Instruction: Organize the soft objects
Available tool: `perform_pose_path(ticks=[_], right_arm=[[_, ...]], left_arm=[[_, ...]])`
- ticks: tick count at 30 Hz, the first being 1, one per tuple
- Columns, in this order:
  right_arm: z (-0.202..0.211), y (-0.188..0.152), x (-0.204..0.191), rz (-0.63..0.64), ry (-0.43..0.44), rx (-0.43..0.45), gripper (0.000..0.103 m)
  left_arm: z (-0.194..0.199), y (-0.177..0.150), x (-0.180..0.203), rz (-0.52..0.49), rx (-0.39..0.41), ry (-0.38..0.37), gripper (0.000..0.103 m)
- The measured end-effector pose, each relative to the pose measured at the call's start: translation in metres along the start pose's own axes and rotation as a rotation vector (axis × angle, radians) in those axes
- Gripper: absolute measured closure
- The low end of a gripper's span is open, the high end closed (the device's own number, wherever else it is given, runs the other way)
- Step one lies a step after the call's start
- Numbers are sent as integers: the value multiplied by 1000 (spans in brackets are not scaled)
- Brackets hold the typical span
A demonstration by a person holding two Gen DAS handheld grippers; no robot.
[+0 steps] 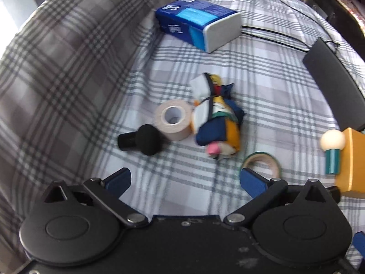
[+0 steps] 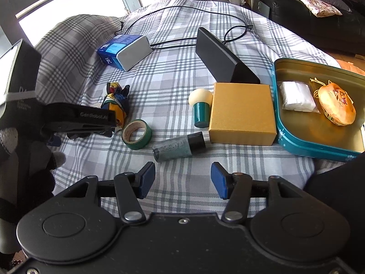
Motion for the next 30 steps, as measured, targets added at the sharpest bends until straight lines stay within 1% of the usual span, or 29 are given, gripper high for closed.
perform_pose_path(ticks=[4, 7, 9, 11, 12, 19, 22, 24, 26, 30], right_arm=[[-1, -1, 1, 0, -11, -2, 51], [-2, -1, 1, 5, -20, -4, 51], [-3, -2, 1, 11, -29, -3, 51], [-4, -2, 0, 18, -39, -2, 51], [-4, -3, -1, 22, -45, -3, 51], [-11, -3, -7, 56, -80, -5, 51], [-10, 0, -9, 54, -95, 38, 51], [-8, 2, -10, 44, -114, 83, 48], [-9, 5, -11, 40, -126, 105, 48], [-19, 14, -16, 57, -129, 66, 48]], left_arm=[[-4, 3, 26, -62, -9, -48, 0], [-16, 6, 42, -93, -22, -48, 0], [-26, 8, 48, -101, -42, -61, 1], [-35, 10, 52, -107, -60, -57, 1], [-41, 11, 53, -109, -71, -44, 0], [-51, 21, 46, -84, -102, -130, 0], [-50, 20, 47, -90, -85, -133, 0], [-50, 18, 46, -83, -71, -135, 0], [-50, 16, 46, -79, -69, -139, 0], [-50, 17, 38, -46, -80, -169, 2]])
Point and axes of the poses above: each gripper's, at about its wrist camera, not at the fingertips, and z roughly against the way its jaws point, x to its right, y to its top, the point moved 5 cm from there along -z, roughly the way its jaws point, and after that the axes turned 15 degrees about -x, right-handed, at the moved point
